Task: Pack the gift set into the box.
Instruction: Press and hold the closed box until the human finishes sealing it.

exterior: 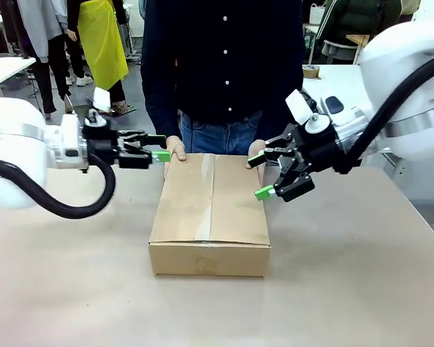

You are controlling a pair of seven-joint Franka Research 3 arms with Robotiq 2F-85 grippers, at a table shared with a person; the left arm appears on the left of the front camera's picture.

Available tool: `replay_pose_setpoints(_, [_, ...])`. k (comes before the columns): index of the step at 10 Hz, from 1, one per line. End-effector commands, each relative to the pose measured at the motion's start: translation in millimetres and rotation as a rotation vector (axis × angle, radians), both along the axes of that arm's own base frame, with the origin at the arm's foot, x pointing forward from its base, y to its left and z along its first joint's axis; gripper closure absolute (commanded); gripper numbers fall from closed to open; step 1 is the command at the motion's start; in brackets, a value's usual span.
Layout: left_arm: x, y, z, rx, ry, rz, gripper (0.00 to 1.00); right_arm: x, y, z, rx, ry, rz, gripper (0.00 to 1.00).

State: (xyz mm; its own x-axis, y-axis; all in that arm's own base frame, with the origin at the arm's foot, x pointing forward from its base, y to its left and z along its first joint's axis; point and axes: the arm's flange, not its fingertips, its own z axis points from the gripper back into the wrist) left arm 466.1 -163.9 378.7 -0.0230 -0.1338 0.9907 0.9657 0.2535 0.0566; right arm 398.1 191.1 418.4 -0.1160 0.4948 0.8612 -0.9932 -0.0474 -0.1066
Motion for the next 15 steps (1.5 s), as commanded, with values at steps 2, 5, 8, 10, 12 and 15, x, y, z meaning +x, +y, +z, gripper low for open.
replay_pose_setpoints(2, [13,-17,-44,0.142,-0.075,-0.034,0.00,45,29,-38,0.067,0.028,0.013,0.00])
replay_pose_setpoints(5, [22,-33,-57,0.231,-0.024,-0.208,0.00,64,35,-70,0.119,0.078,-0.065,0.00])
replay_pose_setpoints(8, [26,-49,-58,0.279,0.009,-0.253,0.00,76,11,-97,0.130,0.126,-0.113,0.00])
replay_pose_setpoints(10, [32,-56,-59,0.310,0.024,-0.243,0.00,82,6,-110,0.102,0.152,-0.111,0.00])
replay_pose_setpoints(12, [34,-57,-60,0.356,0.042,-0.253,0.00,85,1,-119,0.083,0.155,-0.100,0.00])
replay_pose_setpoints(15, [40,-48,-63,0.397,0.058,-0.233,0.00,86,0,-128,0.072,0.171,-0.104,0.00])
